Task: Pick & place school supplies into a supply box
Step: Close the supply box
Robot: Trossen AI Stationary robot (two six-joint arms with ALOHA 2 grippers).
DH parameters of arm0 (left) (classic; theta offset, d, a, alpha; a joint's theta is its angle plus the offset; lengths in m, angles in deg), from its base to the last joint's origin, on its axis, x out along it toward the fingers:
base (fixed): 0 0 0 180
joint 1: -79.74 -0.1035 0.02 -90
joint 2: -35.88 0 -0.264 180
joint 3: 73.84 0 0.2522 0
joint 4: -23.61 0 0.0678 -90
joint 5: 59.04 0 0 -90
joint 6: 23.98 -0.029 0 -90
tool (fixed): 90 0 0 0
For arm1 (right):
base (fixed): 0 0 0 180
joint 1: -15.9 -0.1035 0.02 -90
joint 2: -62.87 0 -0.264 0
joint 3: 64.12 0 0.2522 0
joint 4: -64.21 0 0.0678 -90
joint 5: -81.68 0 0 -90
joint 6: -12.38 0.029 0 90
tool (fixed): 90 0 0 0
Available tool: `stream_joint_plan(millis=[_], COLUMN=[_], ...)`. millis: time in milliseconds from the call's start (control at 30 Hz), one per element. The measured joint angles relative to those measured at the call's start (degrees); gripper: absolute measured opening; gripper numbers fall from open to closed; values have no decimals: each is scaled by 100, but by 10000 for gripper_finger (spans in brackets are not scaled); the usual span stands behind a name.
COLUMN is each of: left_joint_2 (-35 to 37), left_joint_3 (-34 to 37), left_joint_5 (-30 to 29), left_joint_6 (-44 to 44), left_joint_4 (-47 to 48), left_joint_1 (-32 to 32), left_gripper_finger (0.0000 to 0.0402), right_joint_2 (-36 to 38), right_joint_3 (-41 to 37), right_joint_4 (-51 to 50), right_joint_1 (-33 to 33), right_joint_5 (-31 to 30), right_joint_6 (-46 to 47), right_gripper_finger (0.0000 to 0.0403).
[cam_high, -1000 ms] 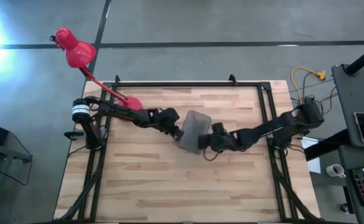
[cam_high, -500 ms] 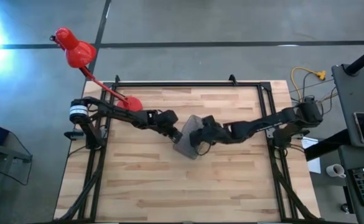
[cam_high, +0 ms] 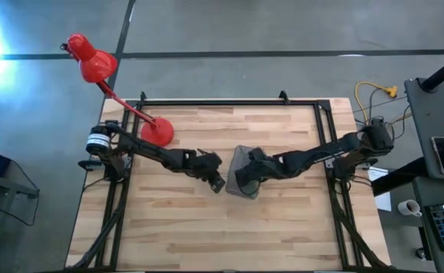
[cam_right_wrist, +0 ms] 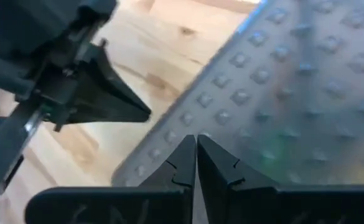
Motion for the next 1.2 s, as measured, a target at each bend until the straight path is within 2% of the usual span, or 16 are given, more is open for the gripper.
stream_joint_plan(millis=[200, 333, 467, 667, 867, 1000, 1200], left_joint_2=[333, 353, 169, -156, -579, -430, -399], left_joint_3=[-49, -40, -9, -40, -173, -98, -129], left_joint_5=[-521, -515, -461, 215, 171, -121, -195], left_joint_6=[-496, -653, -370, -46, 205, 202, 97], left_joint_4=[-228, -348, -359, -1186, -1403, -1165, -923], left_joint_1=[-6, -162, -306, -265, -226, -207, -227], left_gripper_finger=[0, 0, 0, 0, 0, 0, 0], right_joint_2=[-244, -249, -177, -159, -151, -137, -140], right_joint_3=[-408, -531, -538, -527, -527, -527, -532], right_joint_4=[417, 675, 623, 543, 325, 303, 305], right_joint_1=[-30, -169, -207, -207, -208, -207, -203], right_joint_5=[182, 186, 130, 129, 167, 180, 188], right_joint_6=[502, 639, 636, 544, 570, 498, 480], right_gripper_finger=[9, 9, 9, 9, 9, 9, 9])
